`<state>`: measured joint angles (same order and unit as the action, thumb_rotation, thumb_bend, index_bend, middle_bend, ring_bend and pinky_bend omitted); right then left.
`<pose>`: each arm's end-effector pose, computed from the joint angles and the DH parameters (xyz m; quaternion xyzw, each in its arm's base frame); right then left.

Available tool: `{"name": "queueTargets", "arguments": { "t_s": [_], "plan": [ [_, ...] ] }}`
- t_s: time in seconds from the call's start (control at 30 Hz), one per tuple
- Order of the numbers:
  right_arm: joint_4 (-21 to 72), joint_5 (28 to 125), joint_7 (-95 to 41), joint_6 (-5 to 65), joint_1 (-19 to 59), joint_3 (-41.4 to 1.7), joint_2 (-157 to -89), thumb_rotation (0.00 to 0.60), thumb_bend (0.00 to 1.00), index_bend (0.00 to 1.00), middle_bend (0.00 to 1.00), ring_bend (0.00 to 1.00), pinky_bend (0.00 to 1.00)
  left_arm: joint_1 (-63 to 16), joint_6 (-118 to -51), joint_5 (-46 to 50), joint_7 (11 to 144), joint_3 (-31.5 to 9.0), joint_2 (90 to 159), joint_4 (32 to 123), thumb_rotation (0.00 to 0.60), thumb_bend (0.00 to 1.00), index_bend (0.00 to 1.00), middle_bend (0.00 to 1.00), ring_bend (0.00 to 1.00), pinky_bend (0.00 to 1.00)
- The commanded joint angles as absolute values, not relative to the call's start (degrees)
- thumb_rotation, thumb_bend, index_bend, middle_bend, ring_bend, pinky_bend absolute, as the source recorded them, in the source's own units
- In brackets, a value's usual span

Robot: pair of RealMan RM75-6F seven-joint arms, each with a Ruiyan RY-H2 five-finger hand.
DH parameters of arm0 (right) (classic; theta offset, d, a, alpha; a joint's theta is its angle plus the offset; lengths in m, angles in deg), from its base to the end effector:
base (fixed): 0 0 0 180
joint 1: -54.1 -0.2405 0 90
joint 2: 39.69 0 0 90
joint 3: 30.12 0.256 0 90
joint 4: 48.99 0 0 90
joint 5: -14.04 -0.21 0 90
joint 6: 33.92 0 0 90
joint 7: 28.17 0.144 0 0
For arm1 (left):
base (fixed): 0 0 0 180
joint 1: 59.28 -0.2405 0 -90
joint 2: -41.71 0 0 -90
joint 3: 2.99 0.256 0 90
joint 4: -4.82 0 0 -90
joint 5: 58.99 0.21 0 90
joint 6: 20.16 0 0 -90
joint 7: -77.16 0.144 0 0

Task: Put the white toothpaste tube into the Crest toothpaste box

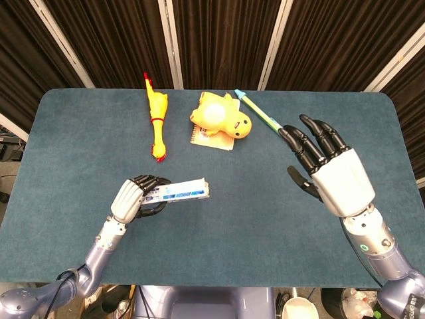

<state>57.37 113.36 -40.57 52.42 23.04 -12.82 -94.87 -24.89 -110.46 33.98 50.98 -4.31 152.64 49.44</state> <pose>-0.0943 -0.2856 0.2136 0.6584 -0.0429 0.5957 0.4581 -0.1810 0.3023 -0.0414 -0.6258 -0.3255 -0.6383 0.3082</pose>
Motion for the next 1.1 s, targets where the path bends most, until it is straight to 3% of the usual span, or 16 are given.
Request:
{"name": "queueTargets", "arguments": {
  "t_s": [0.03,0.17,0.33,0.43,0.8,0.97,1.1],
  "plan": [
    [58.3,113.6,-41.3,52.2,23.2,-12.8,-94.7,0.6,0.34,0.0,0.24,0.11,0.24,-25.4,-108.9,33.7,52.4,-3.8,152.2,50.2,0.6,0.43,0.3,0.46,0.42,0.51],
    [58.9,113.3,-42.0,52.1,23.5,-13.0,-95.1,0.6,0.34,0.0,0.24,0.11,0.24,-25.9,-107.4,33.9,54.9,-3.2,151.0,52.1,0.6,0.42,0.29,0.41,0.39,0.48],
    [60.0,113.9,-42.9,52.1,24.0,-13.5,-95.3,0.6,0.34,0.0,0.24,0.11,0.24,-26.5,-104.5,32.7,60.5,-3.5,148.3,57.1,0.6,0.34,0.16,0.25,0.2,0.25],
    [60.4,113.9,-43.1,51.9,24.3,-13.8,-95.6,0.6,0.34,0.0,0.24,0.11,0.24,-26.7,-102.5,31.7,64.8,-3.9,146.1,61.3,0.6,0.3,0.12,0.18,0.13,0.17],
    [62.4,113.6,-43.8,52.6,29.1,-18.0,-94.4,0.6,0.34,0.0,0.24,0.11,0.24,-29.6,-102.1,30.6,74.2,-3.8,133.9,80.8,0.6,0.25,0.12,0.13,0.13,0.13],
    [64.9,112.0,-44.6,52.4,34.3,-23.0,-92.1,0.6,0.34,0.0,0.21,0.09,0.2,-33.4,-104.5,30.8,79.1,-1.7,123.8,92.2,0.6,0.19,0.1,0.1,0.1,0.09],
    [65.8,110.6,-45.3,51.3,39.0,-28.4,-90.9,0.6,0.34,0.0,0.12,0.01,0.13,-37.0,-107.1,32.9,81.3,1.7,116.5,97.7,0.6,0.15,0.05,0.03,0.03,0.03]
  ]
}}
